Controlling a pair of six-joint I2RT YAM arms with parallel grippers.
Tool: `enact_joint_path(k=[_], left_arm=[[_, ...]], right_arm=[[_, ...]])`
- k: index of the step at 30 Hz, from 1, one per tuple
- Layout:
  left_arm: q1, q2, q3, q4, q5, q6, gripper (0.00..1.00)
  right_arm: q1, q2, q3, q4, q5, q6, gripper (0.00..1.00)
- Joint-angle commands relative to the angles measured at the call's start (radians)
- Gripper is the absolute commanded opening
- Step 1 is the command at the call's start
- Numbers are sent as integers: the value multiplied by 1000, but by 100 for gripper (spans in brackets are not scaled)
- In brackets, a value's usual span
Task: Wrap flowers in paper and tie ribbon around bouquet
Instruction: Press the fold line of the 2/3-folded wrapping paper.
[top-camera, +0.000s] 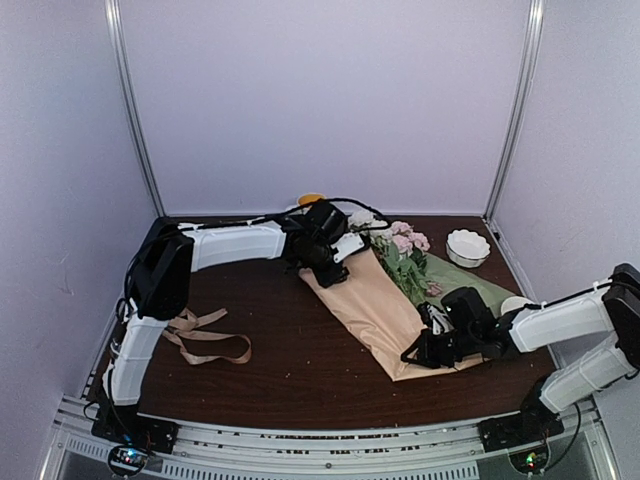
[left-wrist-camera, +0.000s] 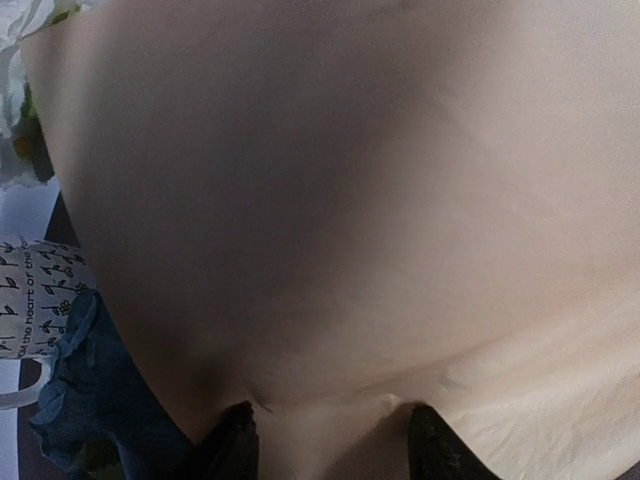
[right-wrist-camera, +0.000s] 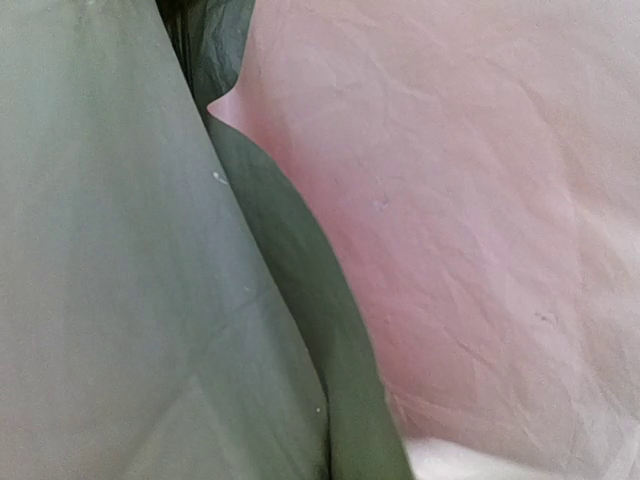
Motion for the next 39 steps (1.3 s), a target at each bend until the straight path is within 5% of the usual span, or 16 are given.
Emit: enact_joint_path(k=[1,12,16,19,24,32,39], left_arm=[[41,31,31,-42,-102,-19,54],[135,-218,-111,69,-44,-154,64],[147,-392,-313,207,-126,-313,65],[146,-462,-455,291,-46,-468,65],[147,-441,-631,470,219,-755,70],[145,-295,-686,746,358,-997,85],[143,-191,-725,931,420,-1180,76]], right_arm=[[-4,-18,-30,-84,26,-7,0],[-5,-13,19,-141,36,-49,0],[-5,-10,23,-137,38,-54,0],[-5,-9,25,-124,39,-49,0],[-5,-1,26,-114,38,-57,0],[-5,11,28,-91,31,-66,0],[-5,6,31,-86,37,-63,0]])
